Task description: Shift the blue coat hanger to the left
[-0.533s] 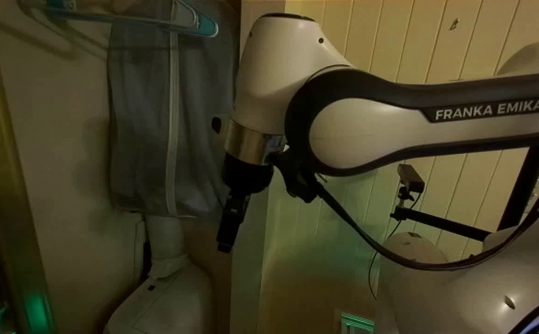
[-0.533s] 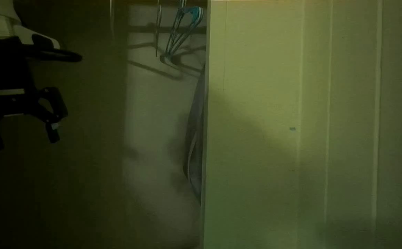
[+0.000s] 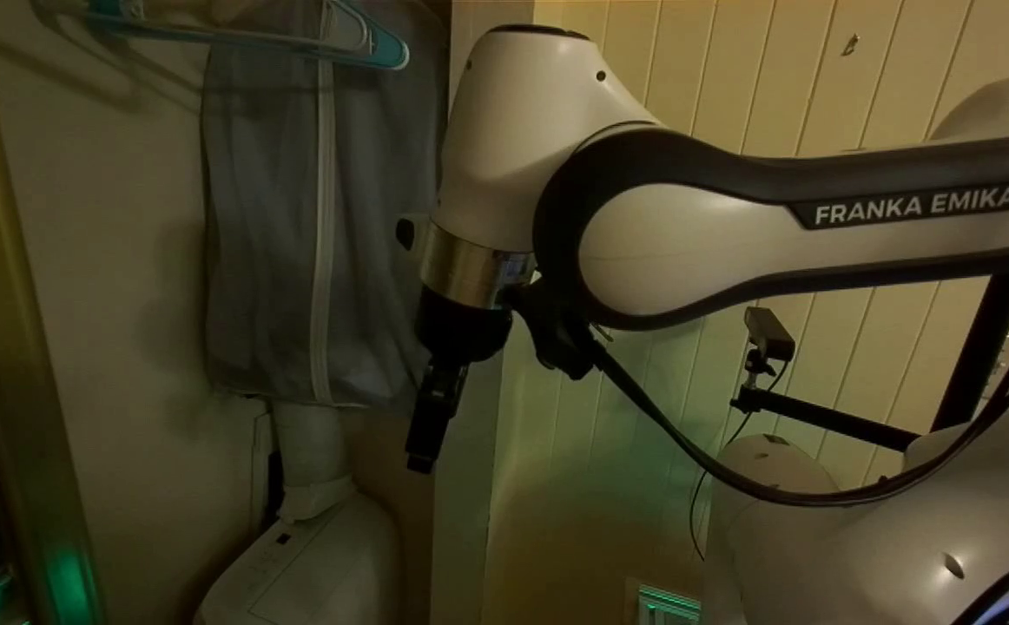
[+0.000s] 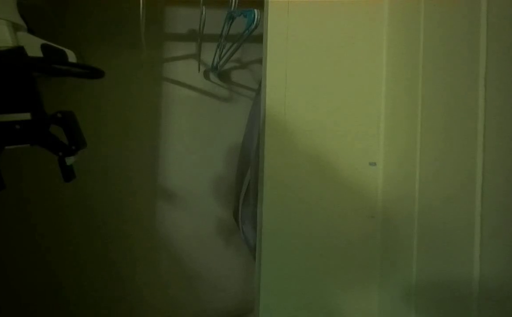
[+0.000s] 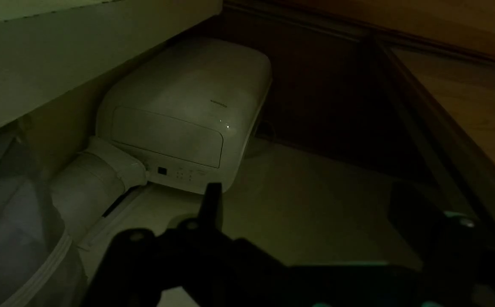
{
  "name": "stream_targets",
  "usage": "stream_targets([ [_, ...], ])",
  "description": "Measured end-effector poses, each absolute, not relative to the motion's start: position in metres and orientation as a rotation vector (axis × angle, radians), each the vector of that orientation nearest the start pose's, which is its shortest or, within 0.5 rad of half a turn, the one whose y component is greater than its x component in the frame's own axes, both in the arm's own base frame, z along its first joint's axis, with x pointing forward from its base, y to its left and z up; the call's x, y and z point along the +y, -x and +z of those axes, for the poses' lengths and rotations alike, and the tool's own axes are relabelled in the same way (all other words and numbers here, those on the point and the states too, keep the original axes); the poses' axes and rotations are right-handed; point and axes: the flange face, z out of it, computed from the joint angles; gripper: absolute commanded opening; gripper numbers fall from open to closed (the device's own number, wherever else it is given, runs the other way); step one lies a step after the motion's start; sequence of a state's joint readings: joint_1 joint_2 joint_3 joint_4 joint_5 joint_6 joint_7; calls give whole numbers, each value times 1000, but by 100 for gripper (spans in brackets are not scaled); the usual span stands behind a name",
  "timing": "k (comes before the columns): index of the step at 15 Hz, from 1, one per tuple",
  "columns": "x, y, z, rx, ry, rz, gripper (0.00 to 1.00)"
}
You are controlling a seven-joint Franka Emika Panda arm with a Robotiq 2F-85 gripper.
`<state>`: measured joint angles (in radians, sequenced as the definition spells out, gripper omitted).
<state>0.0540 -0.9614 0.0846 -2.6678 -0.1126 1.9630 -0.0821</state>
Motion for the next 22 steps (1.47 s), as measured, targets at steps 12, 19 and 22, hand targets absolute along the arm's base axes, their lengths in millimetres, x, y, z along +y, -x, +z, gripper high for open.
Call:
stream_targets([
  [12, -25, -302, 599, -71, 3330, -681, 100],
  [19, -61, -324, 683, 85, 3307, -1060, 100],
  [22, -76, -334, 709, 243, 3309, -1223, 100],
])
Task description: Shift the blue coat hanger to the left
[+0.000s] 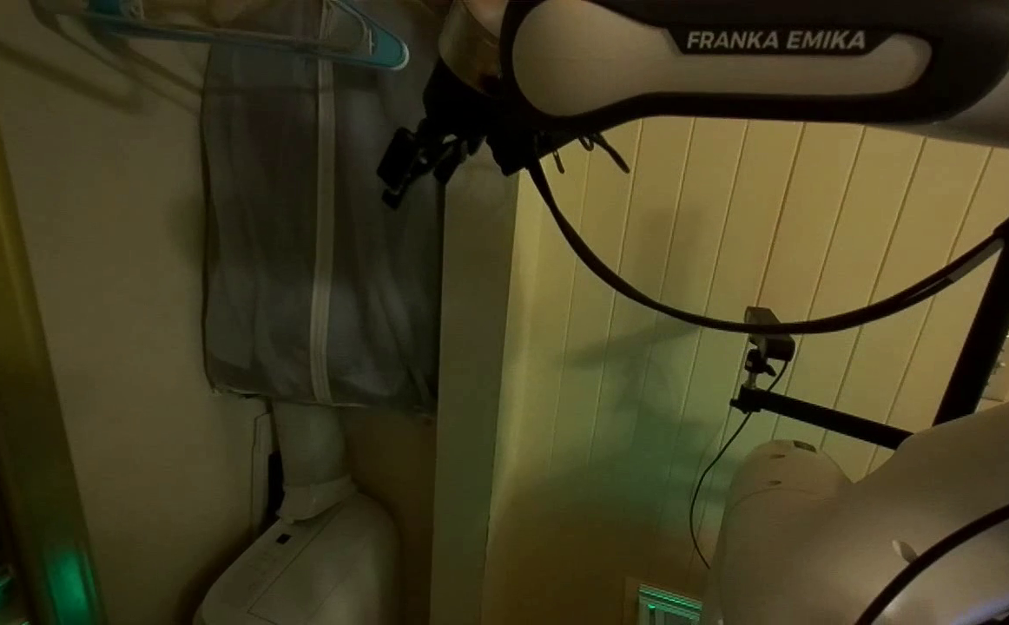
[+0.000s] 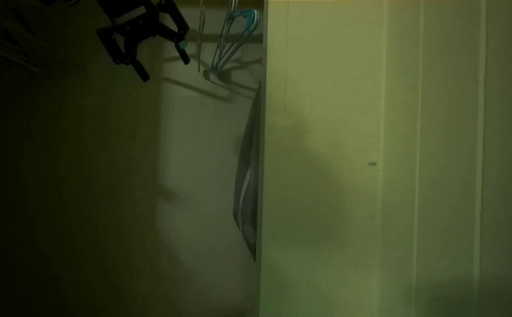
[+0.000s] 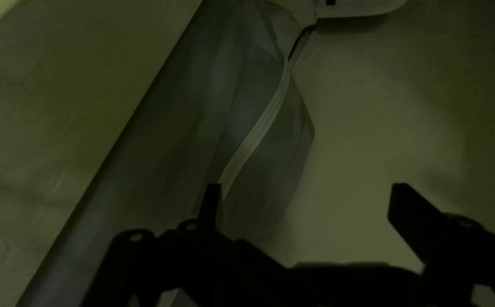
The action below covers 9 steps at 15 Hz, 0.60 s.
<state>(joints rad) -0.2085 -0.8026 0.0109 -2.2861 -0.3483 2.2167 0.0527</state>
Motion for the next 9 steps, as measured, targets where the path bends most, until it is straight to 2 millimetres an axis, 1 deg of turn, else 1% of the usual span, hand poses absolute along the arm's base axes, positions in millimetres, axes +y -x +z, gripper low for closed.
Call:
stream_targets([
  [2, -79, -337, 712, 278, 3306, -1240, 100],
  [7, -78, -338, 712, 295, 3302, -1242, 100],
  [9, -88, -337, 717, 337, 3283, -1288, 100],
])
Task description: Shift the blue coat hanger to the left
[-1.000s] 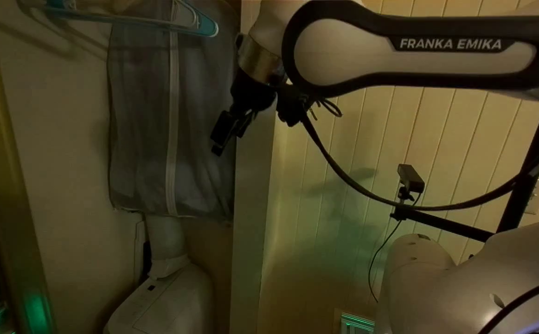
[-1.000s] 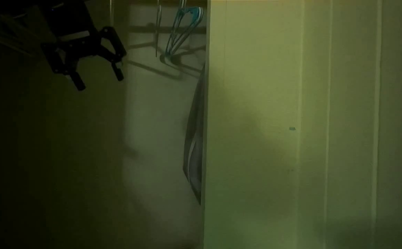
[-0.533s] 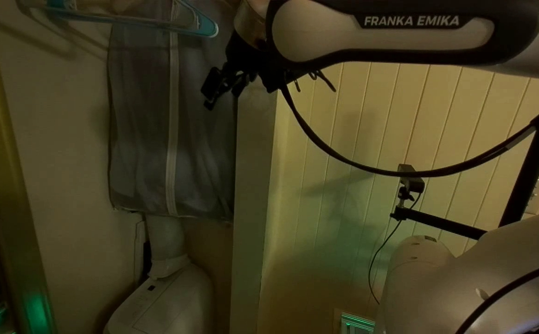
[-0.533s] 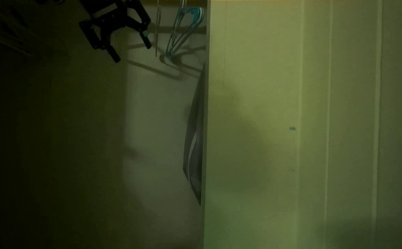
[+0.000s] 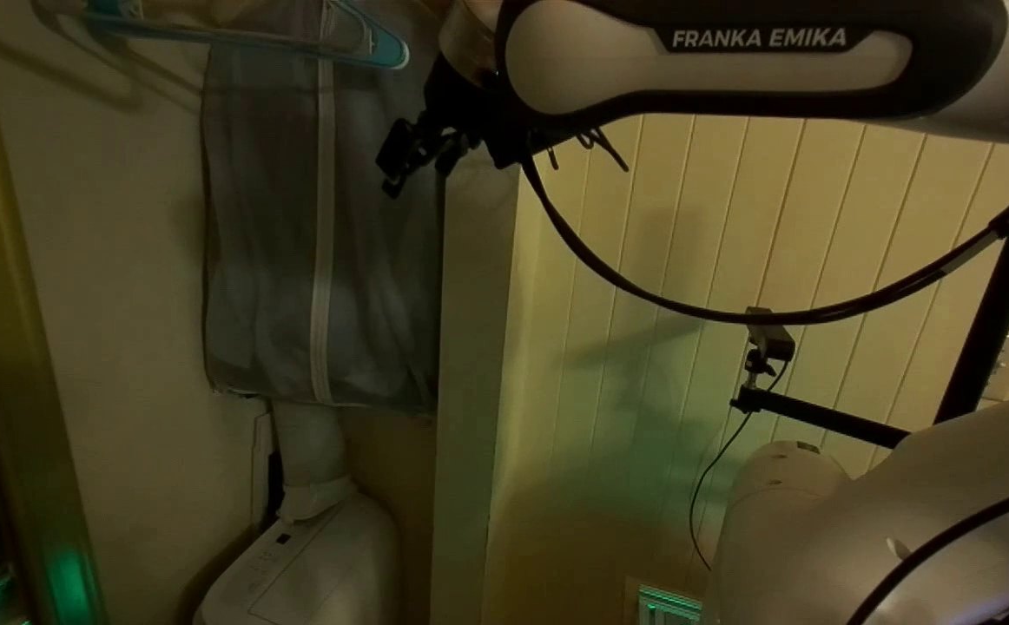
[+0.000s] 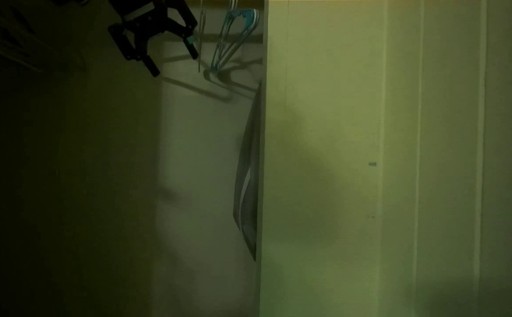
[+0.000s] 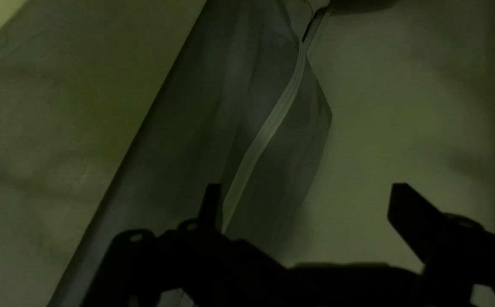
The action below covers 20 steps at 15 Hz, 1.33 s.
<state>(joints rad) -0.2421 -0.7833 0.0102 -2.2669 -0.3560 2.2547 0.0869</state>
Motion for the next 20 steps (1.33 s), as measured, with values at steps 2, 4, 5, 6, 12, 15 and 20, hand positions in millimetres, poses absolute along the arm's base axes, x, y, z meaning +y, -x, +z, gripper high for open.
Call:
stream_targets([
  [2, -108, -337, 733, 392, 3291, -1372, 100],
  [4, -129, -339, 750, 402, 3279, -1452, 100],
  [5, -138, -342, 759, 396, 3269, -1489, 100],
  [6, -146, -345, 766, 382, 3265, -1519, 100],
  [12, -170, -363, 788, 318, 3260, -1609, 100],
  [15, -168, -362, 789, 314, 3259, -1614, 100],
  [20, -169, -367, 796, 223, 3281, -1623, 100],
])
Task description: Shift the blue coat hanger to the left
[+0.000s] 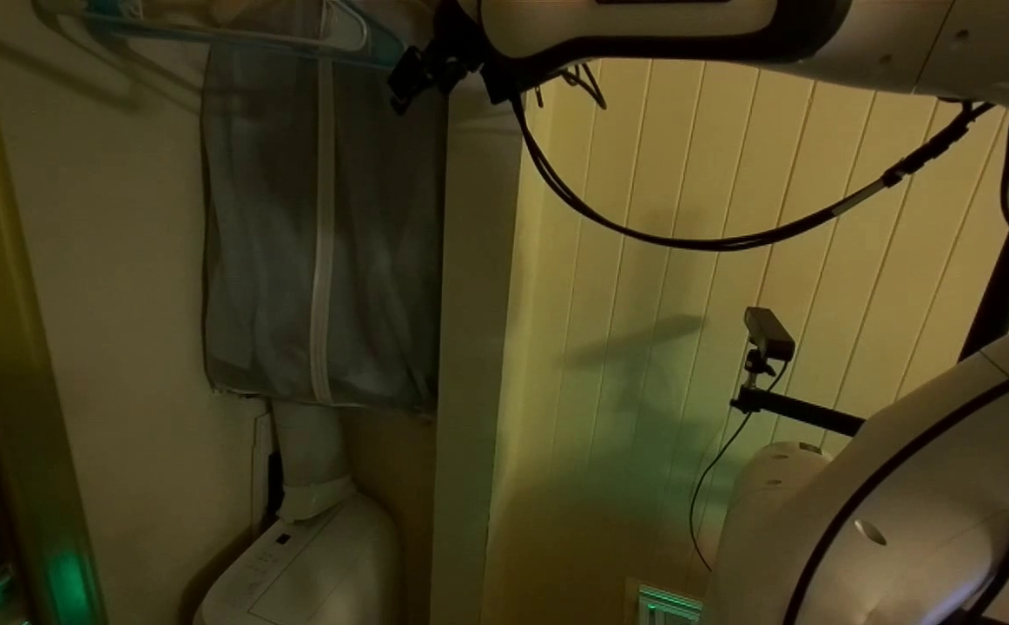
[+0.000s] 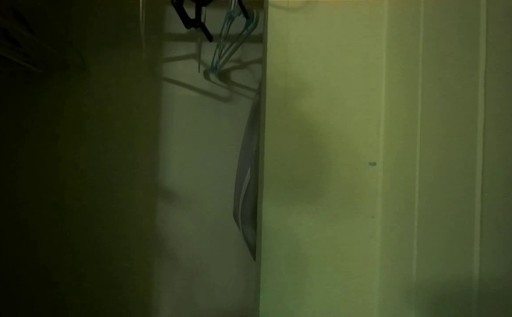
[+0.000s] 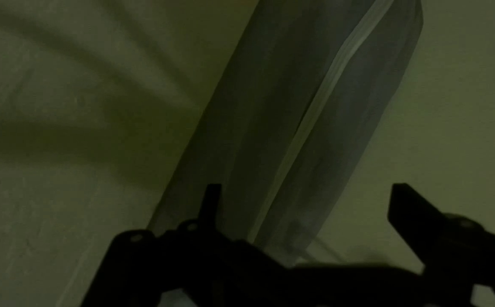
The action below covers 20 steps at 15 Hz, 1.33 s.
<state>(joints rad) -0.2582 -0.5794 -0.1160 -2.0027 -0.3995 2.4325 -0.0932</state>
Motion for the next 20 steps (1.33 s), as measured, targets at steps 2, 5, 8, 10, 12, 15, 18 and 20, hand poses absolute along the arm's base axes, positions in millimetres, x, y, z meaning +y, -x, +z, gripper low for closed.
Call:
stream_targets([
  [2, -171, -369, 808, -104, -2325, 1167, 100],
  [5, -177, -372, 827, -1, -2298, 1184, 100],
  [8, -185, -375, 844, 73, -2276, 1215, 100],
  [10, -189, -380, 852, 90, -2283, 1233, 100],
  [12, -190, -387, 856, 84, -2293, 1236, 100],
  [15, -193, -400, 856, 77, -2307, 1226, 100],
  [18, -197, -411, 856, 62, -2315, 1227, 100],
  [20, -200, -416, 856, 51, -2329, 1233, 100],
])
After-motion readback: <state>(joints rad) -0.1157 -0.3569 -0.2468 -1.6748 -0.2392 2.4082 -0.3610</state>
